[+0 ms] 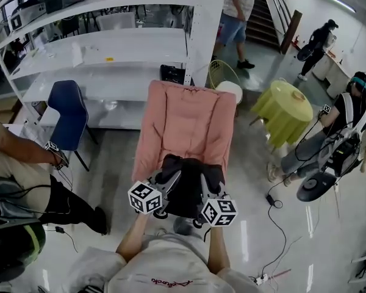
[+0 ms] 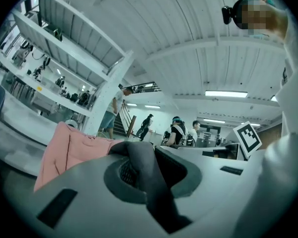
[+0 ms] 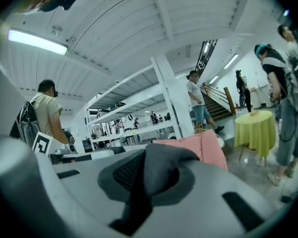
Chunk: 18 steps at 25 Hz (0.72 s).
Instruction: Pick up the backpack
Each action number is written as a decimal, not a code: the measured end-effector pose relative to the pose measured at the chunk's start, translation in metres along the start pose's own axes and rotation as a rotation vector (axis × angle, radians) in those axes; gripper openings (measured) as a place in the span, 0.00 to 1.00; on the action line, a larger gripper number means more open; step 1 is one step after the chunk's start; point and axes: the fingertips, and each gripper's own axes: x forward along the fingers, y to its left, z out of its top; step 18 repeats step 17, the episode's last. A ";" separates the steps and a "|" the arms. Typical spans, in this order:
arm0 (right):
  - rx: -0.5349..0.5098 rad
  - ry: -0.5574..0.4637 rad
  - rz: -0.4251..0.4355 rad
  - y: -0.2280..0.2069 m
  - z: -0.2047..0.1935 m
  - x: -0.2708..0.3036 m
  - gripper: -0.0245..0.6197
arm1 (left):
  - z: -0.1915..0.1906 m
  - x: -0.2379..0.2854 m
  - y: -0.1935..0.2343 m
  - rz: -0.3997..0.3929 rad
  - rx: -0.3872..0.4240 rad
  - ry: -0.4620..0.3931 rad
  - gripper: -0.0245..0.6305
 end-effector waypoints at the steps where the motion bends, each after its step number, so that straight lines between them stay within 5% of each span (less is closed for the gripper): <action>1: -0.008 -0.010 0.000 0.000 0.004 -0.001 0.12 | 0.004 0.001 -0.001 -0.004 0.009 -0.005 0.12; 18: -0.031 -0.006 0.010 0.010 0.005 0.004 0.12 | 0.011 -0.003 0.005 0.004 0.017 -0.029 0.12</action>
